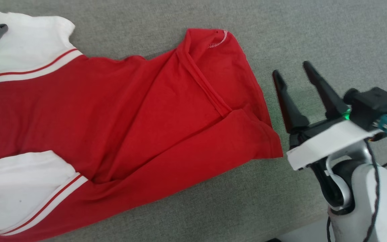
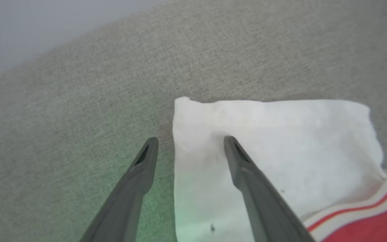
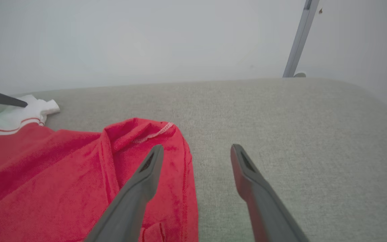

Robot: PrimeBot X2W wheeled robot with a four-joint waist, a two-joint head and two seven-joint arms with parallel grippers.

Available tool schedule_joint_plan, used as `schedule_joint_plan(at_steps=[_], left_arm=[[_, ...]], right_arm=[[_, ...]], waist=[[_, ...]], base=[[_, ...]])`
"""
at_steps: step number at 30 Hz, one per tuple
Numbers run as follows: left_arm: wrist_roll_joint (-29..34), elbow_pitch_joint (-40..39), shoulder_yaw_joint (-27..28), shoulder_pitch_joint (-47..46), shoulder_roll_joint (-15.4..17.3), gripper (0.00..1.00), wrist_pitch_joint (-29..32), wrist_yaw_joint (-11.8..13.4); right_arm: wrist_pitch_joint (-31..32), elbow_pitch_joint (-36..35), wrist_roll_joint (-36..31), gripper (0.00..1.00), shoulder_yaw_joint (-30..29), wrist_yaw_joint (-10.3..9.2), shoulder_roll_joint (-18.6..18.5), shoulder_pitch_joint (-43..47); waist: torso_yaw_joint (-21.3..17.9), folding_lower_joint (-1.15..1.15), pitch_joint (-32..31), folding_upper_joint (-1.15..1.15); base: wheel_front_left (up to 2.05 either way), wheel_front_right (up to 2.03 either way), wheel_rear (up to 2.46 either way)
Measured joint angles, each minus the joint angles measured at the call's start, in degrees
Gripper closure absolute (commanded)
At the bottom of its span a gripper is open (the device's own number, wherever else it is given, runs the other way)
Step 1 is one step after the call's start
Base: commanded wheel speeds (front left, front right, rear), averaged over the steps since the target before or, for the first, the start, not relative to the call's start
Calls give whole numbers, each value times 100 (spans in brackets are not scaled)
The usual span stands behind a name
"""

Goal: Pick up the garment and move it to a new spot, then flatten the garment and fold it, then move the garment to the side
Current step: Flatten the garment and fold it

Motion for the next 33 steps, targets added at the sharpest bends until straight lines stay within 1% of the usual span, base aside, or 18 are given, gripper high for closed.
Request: schedule_joint_plan(at_steps=[4,5,6,10,15,18,24,28,29,30,31,33], left_arm=[[110,521,-121,-238,-187,0,213,-49],[64,659,-119,-318,-244,7,356,-44],[91,717,-155,-386,-298,100,425,-87],[46,1023,-136,-603,-558,100,460,-112],[90,1239,-189,-806,-882,100,344,-235],[137,1289,-233,-881,-996,100,237,-291],[138,1503,-288,-1055,-1317,100,92,-403],[137,1608,-334,-1120,-1466,100,-20,-454],[137,1635,-350,-1126,-1496,100,-59,-454],[137,1660,-365,-1127,-1529,100,-82,-455],[133,1688,-371,-1128,-1570,100,-118,-456],[122,1716,-385,-1128,-1619,100,-196,-461]], right_arm=[[341,129,64,0,145,0,-55,-199],[465,160,81,0,176,0,-67,-272],[569,207,82,0,202,0,-102,-358],[1079,443,112,0,325,0,-223,-829],[1749,923,186,0,533,0,-347,-1577],[2011,1170,201,0,595,1,-379,-1905],[2947,1937,229,0,867,1,-590,-2694],[3628,2305,405,0,1036,-1,-620,-3130],[3784,2380,490,19,1024,-1,-614,-3204],[3917,2466,541,77,1009,-1,-609,-3264],[4033,2517,567,100,1002,-1,-613,-3314],[4128,2539,565,100,969,0,-604,-3364]], waist=[[-60,0,162,0],[-64,0,195,0],[-61,0,224,0],[26,0,317,0],[231,0,402,0],[325,0,431,0],[591,0,509,0],[713,0,530,0],[736,0,528,0],[758,0,524,0],[782,0,518,0],[836,0,505,0]], base=[[0,0,0],[0,0,0],[0,0,0],[0,0,0],[0,0,0],[0,0,0],[0,0,0],[0,0,0],[0,0,0],[0,0,0],[0,0,0],[0,0,0]])
